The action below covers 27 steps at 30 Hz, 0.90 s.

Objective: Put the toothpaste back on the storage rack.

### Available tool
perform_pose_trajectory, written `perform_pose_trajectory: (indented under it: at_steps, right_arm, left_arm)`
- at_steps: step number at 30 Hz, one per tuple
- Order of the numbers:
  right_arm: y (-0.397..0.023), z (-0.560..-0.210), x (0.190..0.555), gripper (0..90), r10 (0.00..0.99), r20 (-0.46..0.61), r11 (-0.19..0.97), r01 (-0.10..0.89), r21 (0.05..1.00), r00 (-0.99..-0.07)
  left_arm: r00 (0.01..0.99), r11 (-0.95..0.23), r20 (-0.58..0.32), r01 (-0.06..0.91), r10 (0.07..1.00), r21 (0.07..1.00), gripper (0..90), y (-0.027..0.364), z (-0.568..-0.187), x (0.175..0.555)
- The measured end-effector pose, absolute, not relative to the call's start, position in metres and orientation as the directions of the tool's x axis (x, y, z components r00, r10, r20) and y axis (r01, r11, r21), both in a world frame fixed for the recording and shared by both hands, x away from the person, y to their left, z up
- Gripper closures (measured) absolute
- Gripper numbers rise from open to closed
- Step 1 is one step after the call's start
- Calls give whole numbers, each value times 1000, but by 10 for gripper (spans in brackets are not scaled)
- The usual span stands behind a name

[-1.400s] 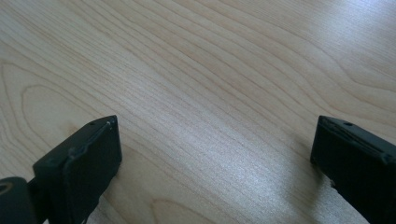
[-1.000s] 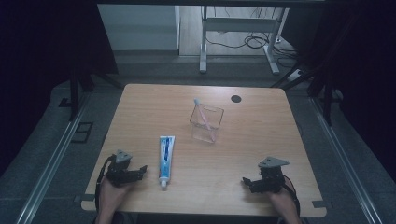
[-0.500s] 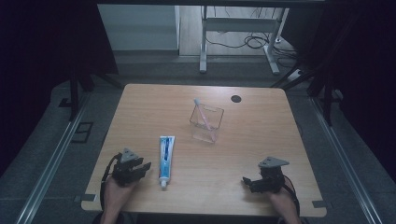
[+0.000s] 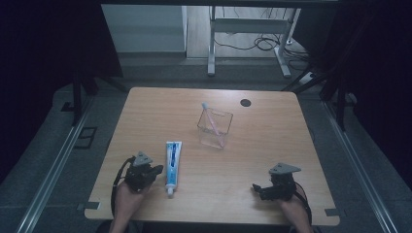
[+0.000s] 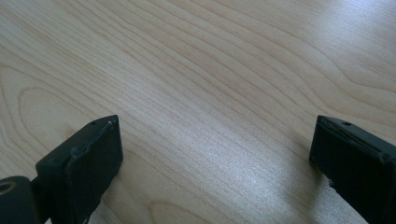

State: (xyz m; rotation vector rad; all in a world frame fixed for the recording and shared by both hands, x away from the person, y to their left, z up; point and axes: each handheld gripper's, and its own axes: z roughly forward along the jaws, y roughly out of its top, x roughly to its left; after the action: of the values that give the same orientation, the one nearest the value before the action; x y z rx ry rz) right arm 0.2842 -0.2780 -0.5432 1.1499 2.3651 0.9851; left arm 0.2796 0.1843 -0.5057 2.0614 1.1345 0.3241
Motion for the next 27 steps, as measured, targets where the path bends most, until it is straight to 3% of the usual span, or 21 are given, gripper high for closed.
perform_pose_trajectory:
  at_steps: [14,27]
  right_arm:
    - [-278,-543,284,21,787,5,434,558,708,-617]
    - [-278,-543,284,21,785,3,435,556,708,-619]
  left_arm:
    - [660,-438,-98,595,745,674,895,142,-505,280]
    - [673,-480,-97,613,733,628,893,137,-508,276]
